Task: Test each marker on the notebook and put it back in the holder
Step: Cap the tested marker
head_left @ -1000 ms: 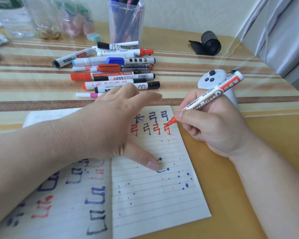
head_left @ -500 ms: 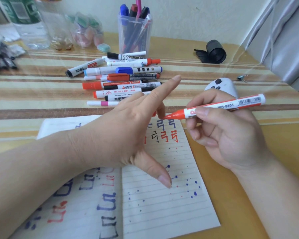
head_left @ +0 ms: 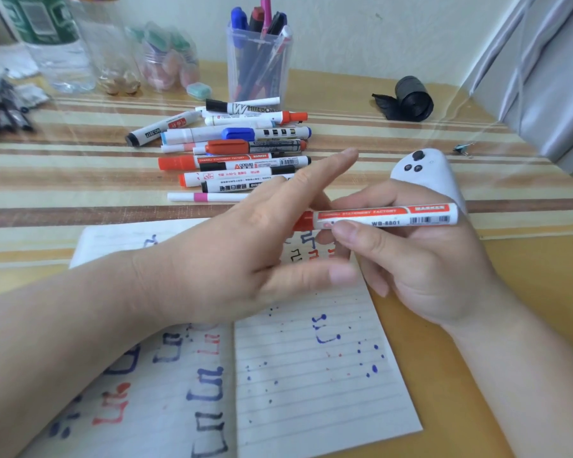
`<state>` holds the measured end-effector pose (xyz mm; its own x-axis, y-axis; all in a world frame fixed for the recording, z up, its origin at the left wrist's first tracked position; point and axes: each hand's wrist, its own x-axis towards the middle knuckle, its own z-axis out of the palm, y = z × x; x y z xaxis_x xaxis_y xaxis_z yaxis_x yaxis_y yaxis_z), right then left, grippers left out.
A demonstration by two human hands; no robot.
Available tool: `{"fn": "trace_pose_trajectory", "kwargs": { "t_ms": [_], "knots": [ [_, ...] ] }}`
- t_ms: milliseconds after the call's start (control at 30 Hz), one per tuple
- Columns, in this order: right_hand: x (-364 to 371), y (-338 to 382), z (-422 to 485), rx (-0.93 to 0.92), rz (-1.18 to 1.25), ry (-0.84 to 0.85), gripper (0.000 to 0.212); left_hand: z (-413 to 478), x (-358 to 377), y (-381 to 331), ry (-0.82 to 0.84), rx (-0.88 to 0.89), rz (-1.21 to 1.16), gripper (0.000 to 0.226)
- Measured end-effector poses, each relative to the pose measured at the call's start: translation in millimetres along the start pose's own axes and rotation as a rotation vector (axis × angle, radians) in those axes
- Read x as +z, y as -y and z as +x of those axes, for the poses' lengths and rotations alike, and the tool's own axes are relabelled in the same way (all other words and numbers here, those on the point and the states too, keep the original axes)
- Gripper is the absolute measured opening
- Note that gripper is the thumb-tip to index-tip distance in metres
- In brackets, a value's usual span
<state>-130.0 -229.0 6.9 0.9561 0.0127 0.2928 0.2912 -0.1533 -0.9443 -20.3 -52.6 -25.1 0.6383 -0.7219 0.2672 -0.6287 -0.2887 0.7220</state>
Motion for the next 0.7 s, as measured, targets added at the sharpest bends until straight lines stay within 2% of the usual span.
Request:
{"fn": "trace_pose_trajectory", "kwargs": {
  "t_ms": [67, 167, 233, 300, 367, 433, 467, 600, 700],
  "knots": [
    [-1.6, 1.6, 0.9, 0.043, 0.041, -0.021, 0.022, -15.4, -5.2, -12.3, -0.102, 0.19, -0.044, 0.055],
    [-6.7, -1.9, 2.9, 0.085, 0.17, -0.027, 0.028, -28.7, -15.1, -27.0, -0.148, 0.246, -0.171, 0.032],
    [-7.8, 0.1, 5.4, 0.13, 0.297, 0.029, 0.049, -21.6, -13.8, -25.6, -0.201, 0.188, -0.209, 0.018],
    [-9.5, 1.7, 7.5, 0.155, 0.409, -0.039, 0.064, -16.2, -14.9, -20.3, -0.242, 0.115, -0.251, 0.019],
    [-14.2, 4.8, 7.8, 0.173, 0.408, -0.2, 0.054, -19.3, -17.2, -21.1, -0.255, 0.064, -0.352, 0.02],
    [-17.7, 12.0, 7.1, 0.191, 0.263, -0.303, 0.026, -17.3, -19.1, -23.0, -0.267, 0.021, -0.46, 0.015],
    [-17.0, 18.3, 8.2, 0.205, 0.145, -0.295, 0.018, -17.0, -20.0, -24.9, -0.277, 0.014, -0.502, 0.016],
    [0.7, 45.7, 20.1, 0.207, -0.278, -0.098, 0.028, -16.4, -24.1, -24.6, -0.298, -0.069, -0.801, 0.039],
    [13.5, 60.2, 41.6, 0.175, -0.408, -0.005, 0.03, -17.1, -28.3, -26.2, -0.347, -0.128, -0.916, 0.046]
  ]
}}
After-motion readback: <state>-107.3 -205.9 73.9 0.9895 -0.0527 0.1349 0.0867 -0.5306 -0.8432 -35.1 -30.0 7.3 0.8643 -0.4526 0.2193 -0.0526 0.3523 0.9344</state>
